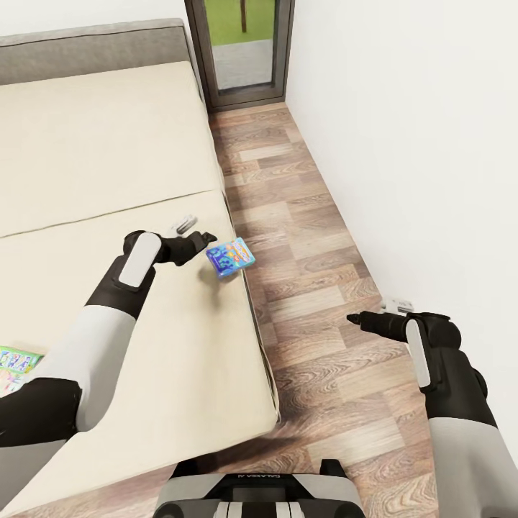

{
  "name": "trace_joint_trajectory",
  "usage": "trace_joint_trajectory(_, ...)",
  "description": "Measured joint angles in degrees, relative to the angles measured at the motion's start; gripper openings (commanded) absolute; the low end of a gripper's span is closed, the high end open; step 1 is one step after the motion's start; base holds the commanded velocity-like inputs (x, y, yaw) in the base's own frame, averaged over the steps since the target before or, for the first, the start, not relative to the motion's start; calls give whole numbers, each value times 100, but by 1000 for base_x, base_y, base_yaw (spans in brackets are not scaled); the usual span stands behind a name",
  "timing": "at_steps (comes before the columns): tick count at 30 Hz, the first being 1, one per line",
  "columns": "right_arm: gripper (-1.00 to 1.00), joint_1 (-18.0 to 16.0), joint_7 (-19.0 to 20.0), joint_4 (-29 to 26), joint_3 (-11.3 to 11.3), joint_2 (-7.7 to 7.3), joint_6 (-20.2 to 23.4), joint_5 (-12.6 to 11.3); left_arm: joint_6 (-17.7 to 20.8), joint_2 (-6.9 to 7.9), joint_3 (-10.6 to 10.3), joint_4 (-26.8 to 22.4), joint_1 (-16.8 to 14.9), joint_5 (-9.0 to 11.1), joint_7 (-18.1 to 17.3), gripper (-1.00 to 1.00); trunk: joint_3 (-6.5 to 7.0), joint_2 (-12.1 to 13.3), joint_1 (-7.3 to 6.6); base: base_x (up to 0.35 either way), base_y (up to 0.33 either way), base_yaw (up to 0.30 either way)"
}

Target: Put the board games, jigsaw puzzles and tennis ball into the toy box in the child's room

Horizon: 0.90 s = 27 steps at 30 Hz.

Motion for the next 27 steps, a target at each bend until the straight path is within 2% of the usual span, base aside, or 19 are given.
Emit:
trace_joint_trajectory(6,100,3,0,3,3,-1,0,5,31,64,178,-438,153,11,6,100,0,0,0,0,0,0)
trace_joint_trajectory(11,100,28,1,5,4,-1,0,6,38,86,243,-663,224,17,7,100,0,0,0,0,0,0)
trace_joint_trajectory(17,100,175,22,-2,9,-3,0,3,49,105,311,-1162,419,27,1,100,0,0,0,0,0,0)
trace_joint_trajectory(18,100,261,37,-9,20,-7,0,1,84,111,332,-1642,617,76,-4,100,0,0,0,0,0,0)
trace_joint_trajectory(22,100,298,46,-7,29,-5,0,-4,137,111,339,-2019,786,167,-1,100,0,0,0,0,0,0)
trace_joint_trajectory(24,100,319,49,6,36,1,0,-6,175,95,330,-2343,954,295,16,100,0,0,0,0,0,0)
trace_joint_trajectory(27,100,325,50,16,41,6,0,-6,191,80,319,-2498,1037,352,34,100,0,0,0,0,0,0)
